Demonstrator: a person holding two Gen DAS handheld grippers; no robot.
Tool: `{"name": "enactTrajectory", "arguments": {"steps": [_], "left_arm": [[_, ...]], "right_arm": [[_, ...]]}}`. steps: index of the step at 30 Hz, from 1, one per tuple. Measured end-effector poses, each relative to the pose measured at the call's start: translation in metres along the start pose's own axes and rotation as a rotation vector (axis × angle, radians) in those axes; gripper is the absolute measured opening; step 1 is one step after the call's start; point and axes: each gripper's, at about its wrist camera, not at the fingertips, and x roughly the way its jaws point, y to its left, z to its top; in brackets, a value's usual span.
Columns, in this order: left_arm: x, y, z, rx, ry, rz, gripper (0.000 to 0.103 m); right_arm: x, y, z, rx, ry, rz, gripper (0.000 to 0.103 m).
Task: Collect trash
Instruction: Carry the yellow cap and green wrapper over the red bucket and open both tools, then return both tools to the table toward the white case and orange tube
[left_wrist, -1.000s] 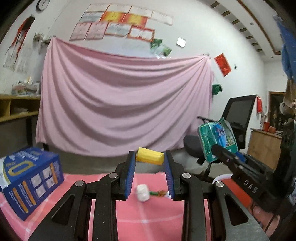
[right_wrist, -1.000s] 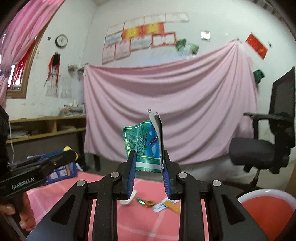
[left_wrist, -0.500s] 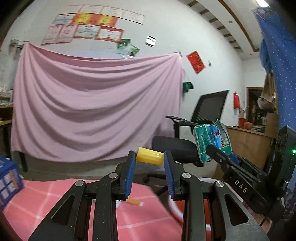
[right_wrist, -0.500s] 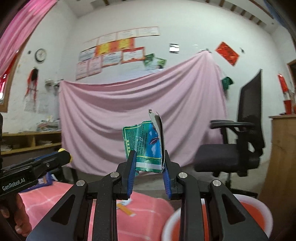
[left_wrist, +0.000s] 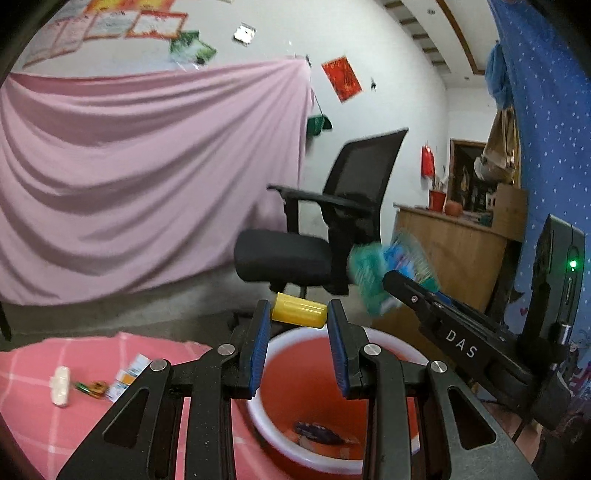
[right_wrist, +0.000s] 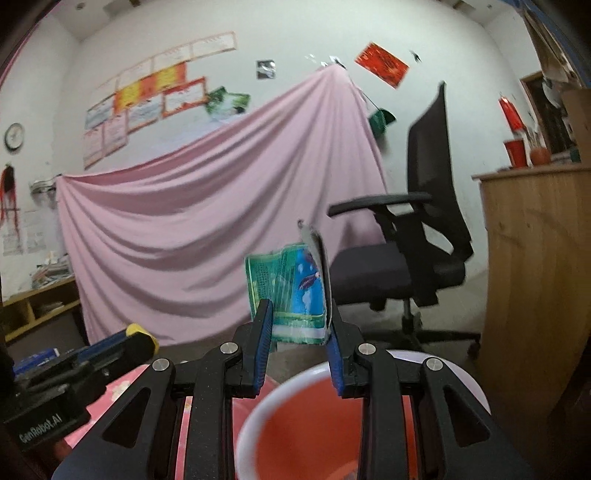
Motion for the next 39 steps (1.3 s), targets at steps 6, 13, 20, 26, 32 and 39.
{"name": "enactTrajectory", "arguments": {"steps": [6,13,20,26,32,39], "left_arm": [[0.034,-0.003,-0.007,-0.054,0.133,-0.033,0.026],[0.050,0.003,-0.015,-0.096,0.228,-0.052,0.027],[0.051,0.010,-0.020,-0.122,0.254,-0.048,0.039],[0.039,0.019,-0.018,-0.147,0.224,-0.016,0.045],[0.009,0.040,-0.006,-0.165,0.142,0.072,0.052],[-0.043,0.077,0.010,-0.185,0.006,0.204,0.086]], "right_arm": [[0.007,-0.023,-0.005,0.029,0.067,-0.039,0.026],[0.016,-0.037,-0.010,0.066,0.122,-0.076,0.027],[0.017,-0.037,-0.009,0.065,0.132,-0.082,0.034],[0.018,-0.034,-0.005,0.063,0.131,-0.088,0.040],[0.011,-0.018,0.007,0.063,0.063,-0.064,0.052],[0.012,0.016,0.010,0.019,0.015,-0.025,0.078]]}}
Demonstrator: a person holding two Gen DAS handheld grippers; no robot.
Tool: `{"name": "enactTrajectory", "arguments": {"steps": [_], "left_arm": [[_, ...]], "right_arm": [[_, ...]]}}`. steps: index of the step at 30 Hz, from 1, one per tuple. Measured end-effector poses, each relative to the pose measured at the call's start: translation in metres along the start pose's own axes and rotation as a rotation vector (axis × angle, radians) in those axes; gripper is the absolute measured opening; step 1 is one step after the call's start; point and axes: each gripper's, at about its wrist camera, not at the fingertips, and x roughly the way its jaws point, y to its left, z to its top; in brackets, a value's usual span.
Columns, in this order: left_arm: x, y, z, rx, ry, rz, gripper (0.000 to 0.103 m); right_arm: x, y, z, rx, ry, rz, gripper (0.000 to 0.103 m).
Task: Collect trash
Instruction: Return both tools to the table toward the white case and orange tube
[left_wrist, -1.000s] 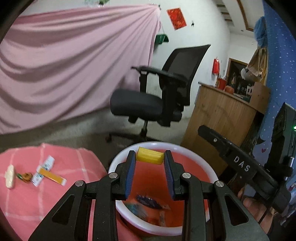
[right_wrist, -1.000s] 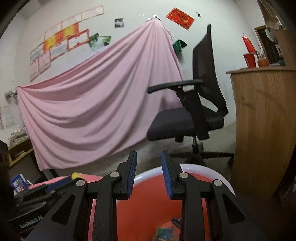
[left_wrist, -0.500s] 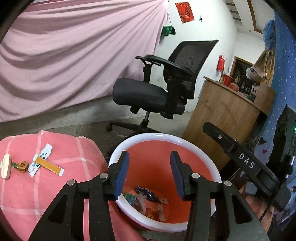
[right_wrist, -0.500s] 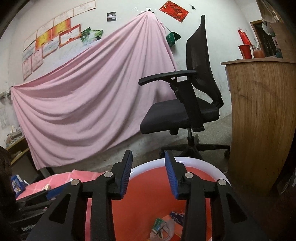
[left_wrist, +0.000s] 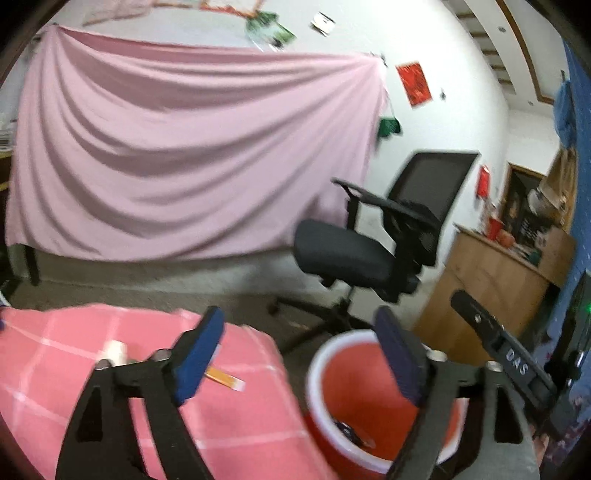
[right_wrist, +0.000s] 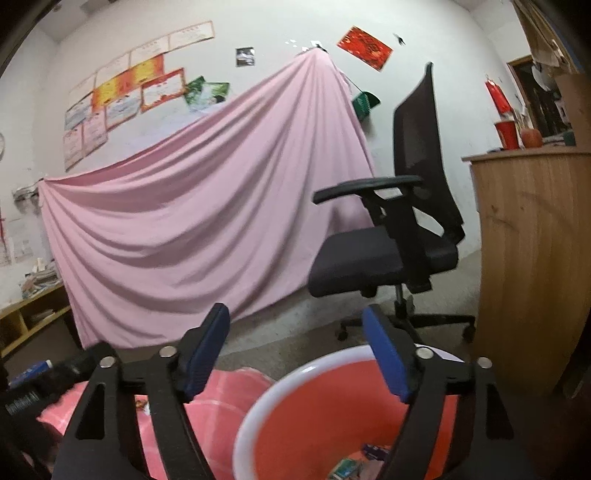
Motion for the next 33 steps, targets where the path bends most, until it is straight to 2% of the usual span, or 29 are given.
{"name": "enactTrajectory", "arguments": {"steps": [1,3,6,10,16,20,24,27,31,33], "left_arm": [[-0.007,0.007,0.002,-0.003,-0.024,0.023,0.088],[-0.018,0.018,0.003,0.004,-0.058,0.069,0.101],[-0.034,0.034,0.004,0.044,-0.104,0.153,0.101],[-0.055,0.056,0.000,0.082,-0.151,0.234,0.101],[-0.072,0.089,-0.011,0.070,-0.195,0.287,0.101],[-0.076,0.110,-0.020,0.053,-0.207,0.304,0.101],[-0.074,0.118,-0.026,0.085,-0.203,0.310,0.101],[-0.065,0.124,-0.031,0.100,-0.182,0.312,0.101],[-0.047,0.137,-0.039,0.085,-0.123,0.314,0.101],[-0.032,0.145,-0.041,0.067,-0.034,0.310,0.101]], "right_arm": [[0.001,0.006,0.000,-0.009,-0.005,0.001,0.079],[0.003,0.018,-0.002,-0.029,-0.020,-0.003,0.091],[0.003,0.035,-0.005,-0.047,-0.060,0.012,0.103],[-0.005,0.060,-0.006,-0.074,-0.146,0.068,0.103],[-0.015,0.097,-0.013,-0.139,-0.248,0.135,0.103],[-0.016,0.120,-0.021,-0.204,-0.275,0.175,0.103],[-0.006,0.140,-0.030,-0.278,-0.240,0.195,0.103],[0.008,0.150,-0.038,-0.327,-0.179,0.194,0.103],[0.036,0.156,-0.048,-0.368,-0.046,0.184,0.103],[0.056,0.156,-0.051,-0.366,0.060,0.192,0.103]]}}
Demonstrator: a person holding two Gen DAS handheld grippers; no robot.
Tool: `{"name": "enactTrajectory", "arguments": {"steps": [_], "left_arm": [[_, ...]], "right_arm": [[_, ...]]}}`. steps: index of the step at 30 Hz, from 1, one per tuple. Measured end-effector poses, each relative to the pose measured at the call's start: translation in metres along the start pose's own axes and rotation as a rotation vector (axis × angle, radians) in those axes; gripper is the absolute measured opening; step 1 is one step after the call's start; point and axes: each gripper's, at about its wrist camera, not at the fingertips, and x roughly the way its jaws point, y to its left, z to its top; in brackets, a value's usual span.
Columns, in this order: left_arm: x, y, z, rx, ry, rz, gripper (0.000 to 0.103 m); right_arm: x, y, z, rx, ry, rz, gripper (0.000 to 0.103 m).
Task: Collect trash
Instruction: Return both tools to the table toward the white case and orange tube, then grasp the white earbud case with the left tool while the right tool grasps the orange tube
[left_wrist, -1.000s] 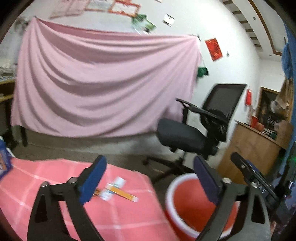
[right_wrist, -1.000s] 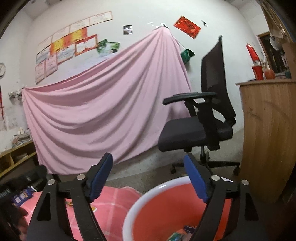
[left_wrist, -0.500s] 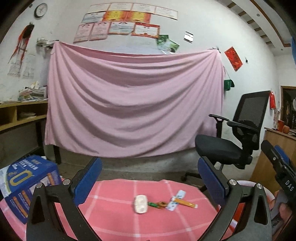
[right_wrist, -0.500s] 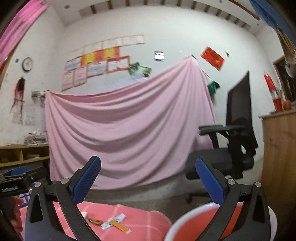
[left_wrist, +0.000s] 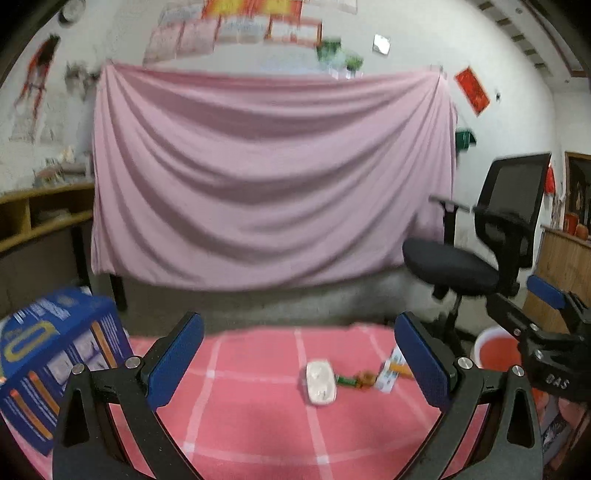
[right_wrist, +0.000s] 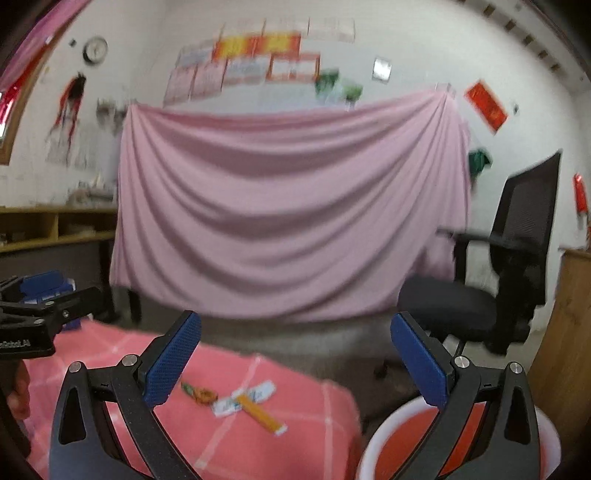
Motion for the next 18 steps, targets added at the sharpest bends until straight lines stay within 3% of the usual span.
{"name": "enactTrajectory", "arguments": {"steps": [4,8,12,13,16,18], "left_arm": [[0.038,0.009,0.000,-0.006,0.209,-0.011,0.101],[0.062,0.015,-0.002,-0.041,0.310,-0.045,0.101],[0.078,0.008,-0.005,-0.017,0.386,-0.058,0.098],[0.081,0.005,-0.005,-0.006,0.407,-0.060,0.096],[0.090,-0.004,-0.008,0.035,0.469,-0.070,0.075],[0.098,-0.010,-0.011,0.058,0.507,-0.084,0.063]], "right_arm": [[0.029,-0.013,-0.008,0.069,0.165,0.058,0.103],[0.052,-0.025,-0.016,0.137,0.291,0.080,0.103],[0.065,-0.026,-0.025,0.158,0.376,0.104,0.095],[0.068,-0.026,-0.025,0.161,0.398,0.110,0.093],[0.080,-0.024,-0.032,0.163,0.480,0.132,0.088],[0.088,-0.021,-0.037,0.156,0.530,0.149,0.080]]}}
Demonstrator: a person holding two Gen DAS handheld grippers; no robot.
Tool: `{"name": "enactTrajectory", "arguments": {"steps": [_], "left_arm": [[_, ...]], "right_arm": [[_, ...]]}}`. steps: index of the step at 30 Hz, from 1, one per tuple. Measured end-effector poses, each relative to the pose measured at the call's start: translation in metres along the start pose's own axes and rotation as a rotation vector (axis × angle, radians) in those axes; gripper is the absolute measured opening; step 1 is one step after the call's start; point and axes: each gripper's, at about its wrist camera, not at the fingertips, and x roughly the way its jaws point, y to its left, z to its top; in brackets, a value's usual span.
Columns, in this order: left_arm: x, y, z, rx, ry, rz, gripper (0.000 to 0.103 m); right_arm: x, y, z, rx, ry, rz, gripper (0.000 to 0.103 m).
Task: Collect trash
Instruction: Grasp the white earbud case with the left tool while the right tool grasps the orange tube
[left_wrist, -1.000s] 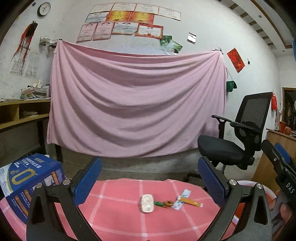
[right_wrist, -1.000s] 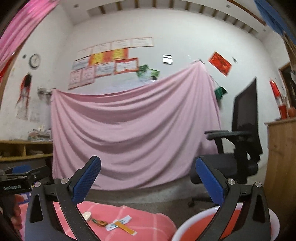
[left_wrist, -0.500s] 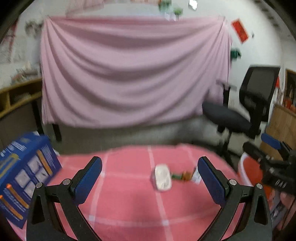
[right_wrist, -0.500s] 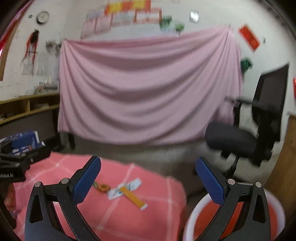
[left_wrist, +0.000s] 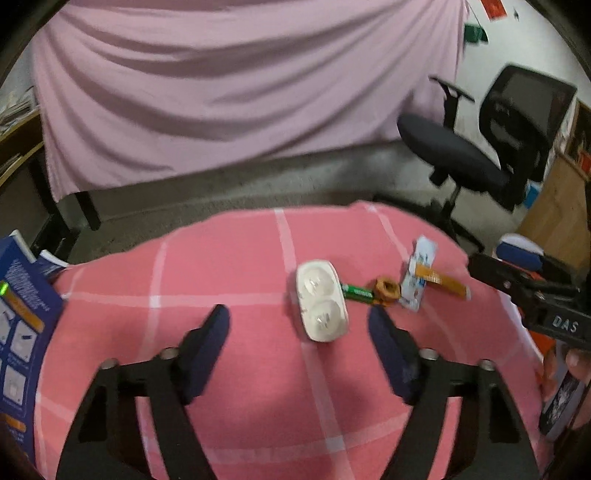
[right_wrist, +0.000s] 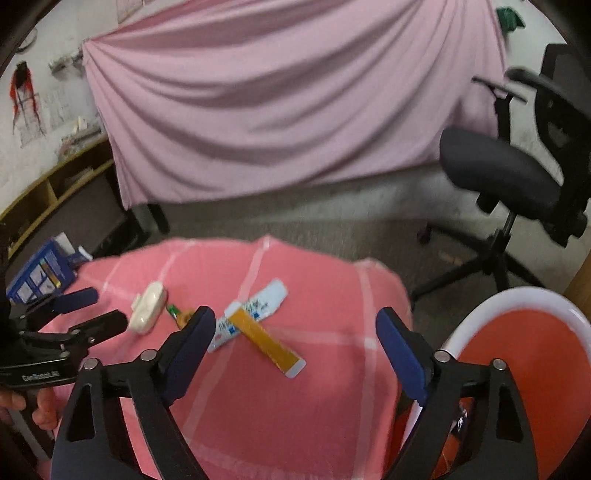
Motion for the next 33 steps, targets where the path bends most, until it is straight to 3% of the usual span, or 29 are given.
{"name": "enactTrajectory", "arguments": {"steps": [3,8,13,16,17,20,21,29,33], "left_arm": [[0.008,-0.003,0.002,0.019,0.037,-0.022,0.054],[0.026,-0.002,0.001,0.018,0.115,-0.018,0.049],[0.024,0.002,0.002,0.004,0.107,-0.012,0.041],[0.022,0.004,0.002,-0.008,0.102,-0.017,0.031],[0.022,0.004,0.003,-0.008,0.101,-0.019,0.027],[0.022,0.003,0.002,0.005,0.096,-0.015,0.024],[0.021,0.002,0.001,0.014,0.093,-0.012,0.024],[0.016,-0.005,0.000,0.033,0.062,-0.056,0.023],[0.001,-0.003,-0.001,0.017,-0.015,-0.054,0.023]], "right_arm": [[0.010,0.006,0.000,-0.030,0.060,0.007,0.074],[0.029,0.015,-0.005,-0.079,0.165,0.006,0.066],[0.034,0.017,-0.006,-0.107,0.196,-0.024,0.057],[0.034,0.023,-0.007,-0.141,0.194,-0.030,0.044],[0.033,0.025,-0.007,-0.153,0.193,-0.025,0.034],[0.032,0.032,-0.008,-0.194,0.194,0.003,0.015],[0.033,0.034,-0.008,-0.204,0.194,0.004,0.012],[0.024,0.040,-0.011,-0.243,0.153,-0.029,0.012],[0.010,0.042,-0.009,-0.238,0.071,-0.050,0.012]]}}
